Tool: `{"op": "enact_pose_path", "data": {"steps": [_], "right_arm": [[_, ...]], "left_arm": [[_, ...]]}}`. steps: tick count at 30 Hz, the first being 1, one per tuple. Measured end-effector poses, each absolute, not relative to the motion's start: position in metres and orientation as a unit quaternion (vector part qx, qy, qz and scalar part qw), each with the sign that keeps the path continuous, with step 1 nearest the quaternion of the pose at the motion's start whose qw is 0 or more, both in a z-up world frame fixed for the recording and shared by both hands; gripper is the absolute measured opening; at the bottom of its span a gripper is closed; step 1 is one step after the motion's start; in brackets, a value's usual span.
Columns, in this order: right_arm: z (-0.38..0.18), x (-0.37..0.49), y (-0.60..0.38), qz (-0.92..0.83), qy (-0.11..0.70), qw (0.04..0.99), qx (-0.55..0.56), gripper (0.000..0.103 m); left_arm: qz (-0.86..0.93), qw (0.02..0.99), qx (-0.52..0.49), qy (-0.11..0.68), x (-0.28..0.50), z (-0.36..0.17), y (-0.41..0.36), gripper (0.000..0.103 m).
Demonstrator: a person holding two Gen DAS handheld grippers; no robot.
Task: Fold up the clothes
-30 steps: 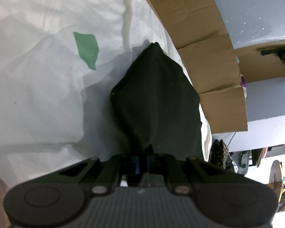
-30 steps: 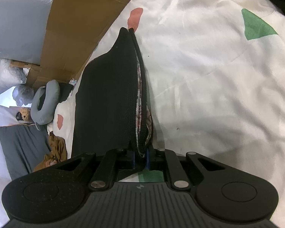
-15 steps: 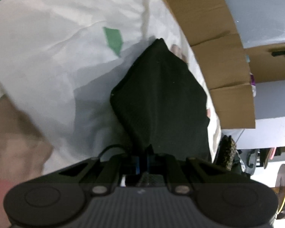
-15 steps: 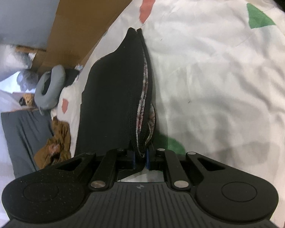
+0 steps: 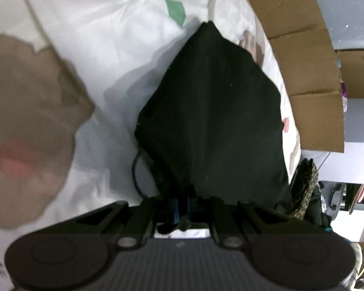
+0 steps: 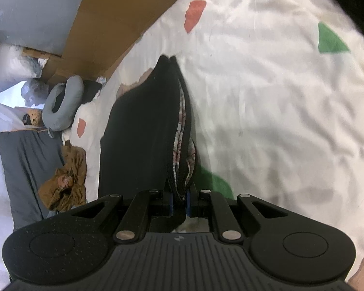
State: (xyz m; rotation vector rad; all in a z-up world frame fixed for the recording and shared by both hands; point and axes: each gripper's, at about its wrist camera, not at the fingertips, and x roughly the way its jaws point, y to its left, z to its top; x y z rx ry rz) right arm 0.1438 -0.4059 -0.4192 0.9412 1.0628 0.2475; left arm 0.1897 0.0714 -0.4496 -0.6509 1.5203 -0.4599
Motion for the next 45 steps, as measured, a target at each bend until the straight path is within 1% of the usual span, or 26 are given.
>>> {"op": "enact_pose_path", "data": {"steps": [9, 25, 31, 38, 45], "right_arm": [[-0.409, 0.158, -0.414, 0.109, 0.482, 0.768, 0.407, 0.008], [-0.386, 0.198, -0.443, 0.1, 0.458, 0.8, 0.374, 0.008], [-0.377, 0.214, -0.449, 0.102, 0.455, 0.799, 0.381, 0.008], [-0.365, 0.223, -0.455, 0.104, 0.447, 0.806, 0.373, 0.008], [-0.375, 0.228, -0.466, 0.086, 0.454, 0.806, 0.368, 0.009]], "left_arm": [[-0.173, 0.641, -0.252, 0.704, 0.17, -0.449, 0.044, 0.004], [-0.187, 0.562, -0.24, 0.769, 0.151, -0.459, -0.035, 0.003], [-0.201, 0.551, -0.233, 0.776, 0.148, -0.456, -0.058, 0.003], [-0.215, 0.534, -0.25, 0.778, 0.133, -0.456, -0.069, 0.003], [-0.228, 0.535, -0.239, 0.778, 0.108, -0.459, -0.082, 0.004]]}}
